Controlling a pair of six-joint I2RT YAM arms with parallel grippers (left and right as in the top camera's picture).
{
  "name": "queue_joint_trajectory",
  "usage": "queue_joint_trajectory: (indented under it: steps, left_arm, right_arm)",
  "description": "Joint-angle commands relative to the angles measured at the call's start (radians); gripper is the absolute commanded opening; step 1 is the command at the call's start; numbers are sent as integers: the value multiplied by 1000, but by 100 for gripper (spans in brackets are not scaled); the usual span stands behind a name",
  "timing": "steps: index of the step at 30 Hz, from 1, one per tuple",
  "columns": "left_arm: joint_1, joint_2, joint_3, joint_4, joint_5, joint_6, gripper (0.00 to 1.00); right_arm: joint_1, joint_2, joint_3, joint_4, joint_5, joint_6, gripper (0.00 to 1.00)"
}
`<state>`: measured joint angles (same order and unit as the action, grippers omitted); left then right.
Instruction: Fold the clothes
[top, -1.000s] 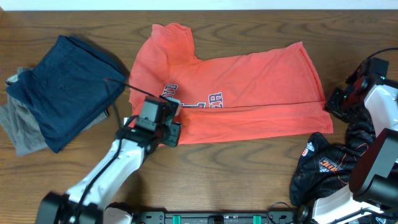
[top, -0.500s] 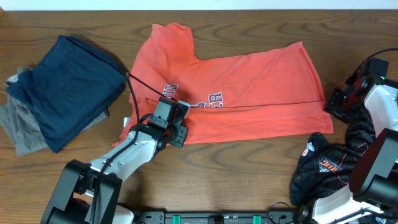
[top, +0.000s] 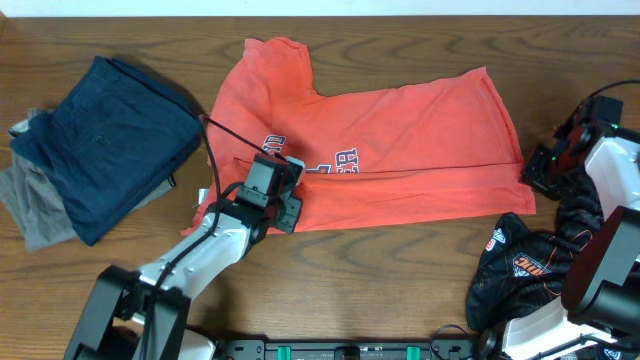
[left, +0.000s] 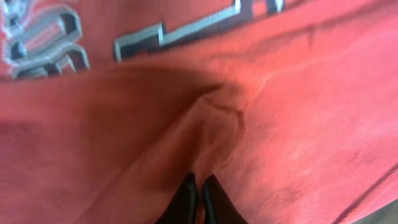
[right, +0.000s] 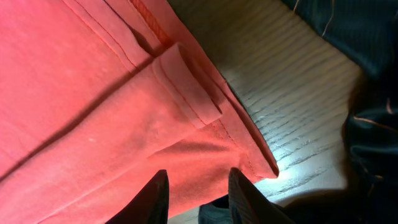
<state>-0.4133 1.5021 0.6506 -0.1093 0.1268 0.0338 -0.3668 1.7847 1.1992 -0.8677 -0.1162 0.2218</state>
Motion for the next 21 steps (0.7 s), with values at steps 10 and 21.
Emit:
queue_joint_trajectory:
  steps: [10, 21]
  left_arm:
    - [4, -156, 18, 55, -16, -9, 6]
    - [4, -156, 18, 21, -16, -8, 6]
  right_arm:
    - [14, 7, -117, 169, -5, -10, 32]
    - [14, 7, -132, 245, -5, 18, 27]
